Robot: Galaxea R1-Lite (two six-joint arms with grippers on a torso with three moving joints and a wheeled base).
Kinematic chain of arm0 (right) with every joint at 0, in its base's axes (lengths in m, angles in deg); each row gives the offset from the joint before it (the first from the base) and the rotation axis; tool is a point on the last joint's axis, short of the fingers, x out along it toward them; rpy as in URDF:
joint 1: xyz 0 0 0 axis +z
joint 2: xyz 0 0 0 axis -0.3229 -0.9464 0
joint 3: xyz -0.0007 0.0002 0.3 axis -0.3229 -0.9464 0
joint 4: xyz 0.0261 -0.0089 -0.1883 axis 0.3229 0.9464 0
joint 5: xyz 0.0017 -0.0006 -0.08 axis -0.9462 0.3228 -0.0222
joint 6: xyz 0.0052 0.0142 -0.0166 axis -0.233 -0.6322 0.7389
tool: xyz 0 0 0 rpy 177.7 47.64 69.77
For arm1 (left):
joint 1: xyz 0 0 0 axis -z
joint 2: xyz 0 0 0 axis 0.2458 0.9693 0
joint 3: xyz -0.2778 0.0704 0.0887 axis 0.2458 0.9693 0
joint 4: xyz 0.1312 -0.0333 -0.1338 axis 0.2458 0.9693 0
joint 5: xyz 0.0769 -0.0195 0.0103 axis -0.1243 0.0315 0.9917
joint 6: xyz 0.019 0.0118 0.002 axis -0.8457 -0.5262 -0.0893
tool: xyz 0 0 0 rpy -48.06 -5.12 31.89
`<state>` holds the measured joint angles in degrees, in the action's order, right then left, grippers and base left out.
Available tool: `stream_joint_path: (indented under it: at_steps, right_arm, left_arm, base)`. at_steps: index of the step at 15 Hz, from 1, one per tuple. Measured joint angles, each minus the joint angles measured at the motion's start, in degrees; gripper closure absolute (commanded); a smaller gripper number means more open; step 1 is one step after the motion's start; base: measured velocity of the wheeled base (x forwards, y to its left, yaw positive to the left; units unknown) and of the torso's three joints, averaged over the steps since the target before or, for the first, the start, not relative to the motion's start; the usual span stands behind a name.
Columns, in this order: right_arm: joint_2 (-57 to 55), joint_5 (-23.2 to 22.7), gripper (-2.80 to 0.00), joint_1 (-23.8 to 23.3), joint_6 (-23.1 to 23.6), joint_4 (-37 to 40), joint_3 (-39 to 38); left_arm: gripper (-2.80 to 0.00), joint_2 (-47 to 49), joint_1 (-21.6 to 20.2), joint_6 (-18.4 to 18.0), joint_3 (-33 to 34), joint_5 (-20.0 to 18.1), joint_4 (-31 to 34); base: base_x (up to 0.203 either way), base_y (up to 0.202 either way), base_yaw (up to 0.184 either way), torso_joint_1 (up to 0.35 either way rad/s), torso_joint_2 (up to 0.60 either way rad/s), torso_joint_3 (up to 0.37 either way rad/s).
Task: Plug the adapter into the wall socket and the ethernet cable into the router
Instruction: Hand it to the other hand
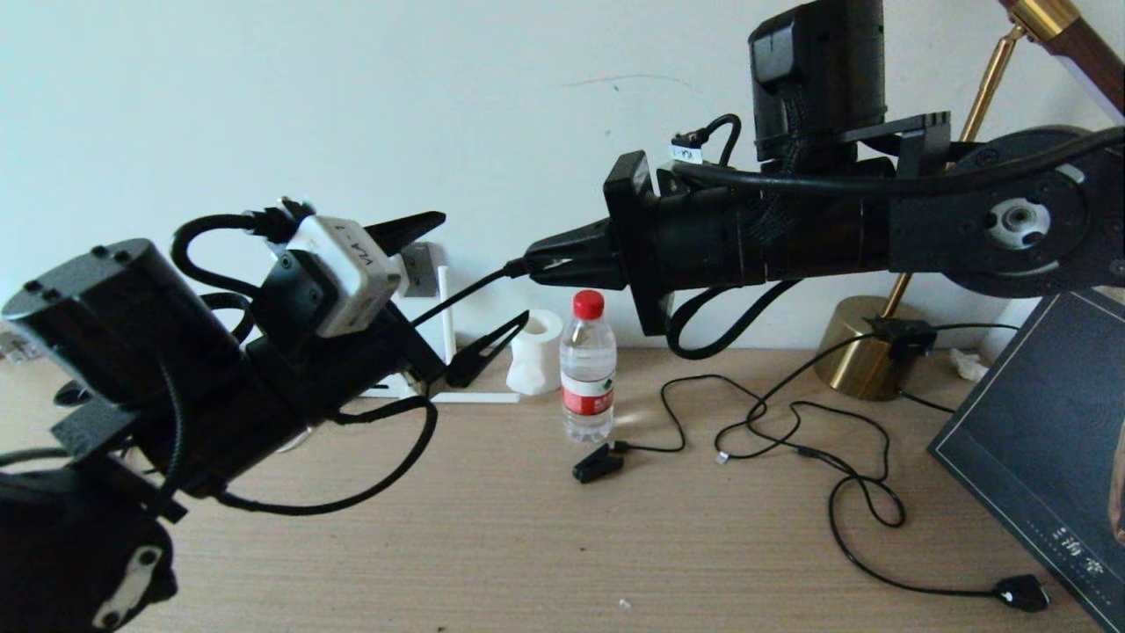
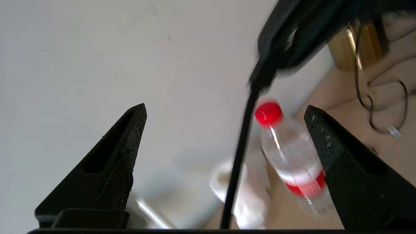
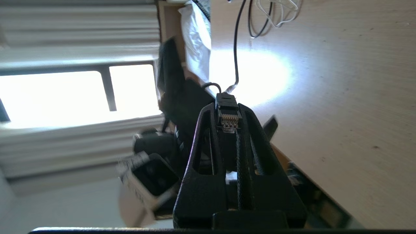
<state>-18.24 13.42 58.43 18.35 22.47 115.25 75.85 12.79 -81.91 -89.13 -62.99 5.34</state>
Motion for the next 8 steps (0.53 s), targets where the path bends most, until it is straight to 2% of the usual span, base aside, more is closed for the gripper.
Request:
stream_joint_path:
  at_steps: [3,6,8]
  right_arm:
    - [-1.57,-1.82,0.0,-2.12,-2.14,3.32,3.95]
    - [-2.82,-7.06,0.0,-5.73,-3.85,11.17,10.11]
    - [-3.2,-11.42,0.0,-8.68,-4.23,13.12,11.53]
  left_arm:
    - [-2.8,1.8,0.11,-3.97,-1.36,-3.0,-0.42]
    - [-2.8,3.37,0.13,-6.76,-2.71,-6.01,-1.09]
    - [-2.8,4.94,0.13,-8.96,-4.92,-8.4,-1.5]
  base:
    - [0.0,0.0,0.0,0.0,0.0,0.0]
    - [0.0,0.0,0.0,0.0,0.0,0.0]
    - [0.0,0.0,0.0,0.0,0.0,0.0]
